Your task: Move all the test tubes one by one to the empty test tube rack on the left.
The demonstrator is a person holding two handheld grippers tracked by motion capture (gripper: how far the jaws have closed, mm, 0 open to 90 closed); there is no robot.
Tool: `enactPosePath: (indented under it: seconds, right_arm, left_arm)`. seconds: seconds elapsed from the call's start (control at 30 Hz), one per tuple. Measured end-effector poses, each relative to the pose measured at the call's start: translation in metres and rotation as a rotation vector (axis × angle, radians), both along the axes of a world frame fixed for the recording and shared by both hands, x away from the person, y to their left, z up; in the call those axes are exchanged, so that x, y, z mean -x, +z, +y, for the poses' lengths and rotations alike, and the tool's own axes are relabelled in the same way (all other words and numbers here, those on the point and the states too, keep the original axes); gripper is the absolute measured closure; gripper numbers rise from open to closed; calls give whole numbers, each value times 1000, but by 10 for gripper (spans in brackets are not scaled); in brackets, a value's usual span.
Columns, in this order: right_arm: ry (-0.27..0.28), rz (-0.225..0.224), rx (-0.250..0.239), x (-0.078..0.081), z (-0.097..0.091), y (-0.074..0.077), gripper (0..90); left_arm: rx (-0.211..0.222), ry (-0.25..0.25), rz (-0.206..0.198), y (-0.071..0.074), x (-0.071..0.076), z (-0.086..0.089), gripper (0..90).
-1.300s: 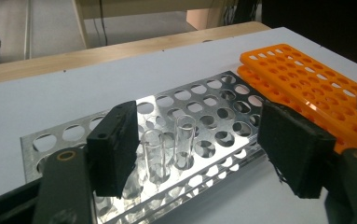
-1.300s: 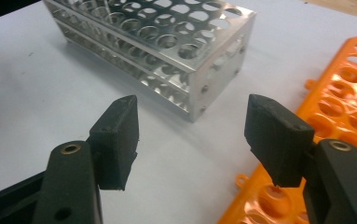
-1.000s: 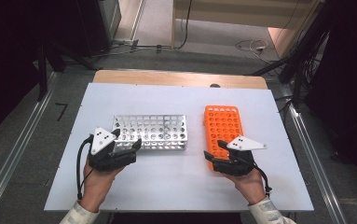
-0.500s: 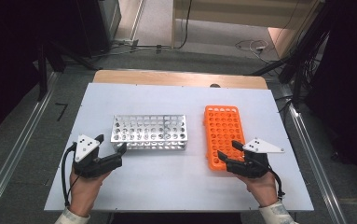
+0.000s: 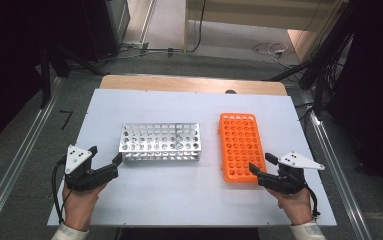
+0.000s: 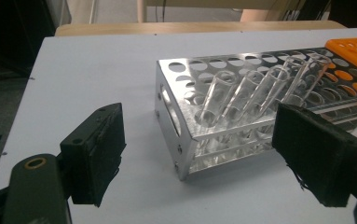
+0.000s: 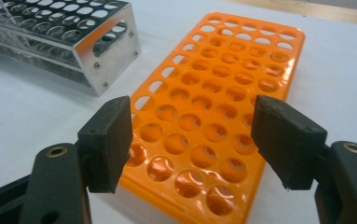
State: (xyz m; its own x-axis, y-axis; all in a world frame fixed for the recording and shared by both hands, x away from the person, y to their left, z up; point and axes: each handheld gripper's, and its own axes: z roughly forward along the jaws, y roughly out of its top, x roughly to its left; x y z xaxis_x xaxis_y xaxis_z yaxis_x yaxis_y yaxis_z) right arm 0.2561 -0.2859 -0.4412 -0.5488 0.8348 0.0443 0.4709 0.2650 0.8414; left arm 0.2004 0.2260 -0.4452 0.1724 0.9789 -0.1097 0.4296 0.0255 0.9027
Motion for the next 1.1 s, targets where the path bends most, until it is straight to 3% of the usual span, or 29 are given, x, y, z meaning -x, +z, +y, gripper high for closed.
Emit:
enactPosePath:
  seconds: [0.8,1.1]
  right_arm:
    - [-195,-4,-24,6,-72,-8,277]
    - [-289,18,-21,1,-97,-20,277]
  left_arm:
    - [-3,64,11,-7,9,27,170]
    - [-8,81,63,-19,4,37,172]
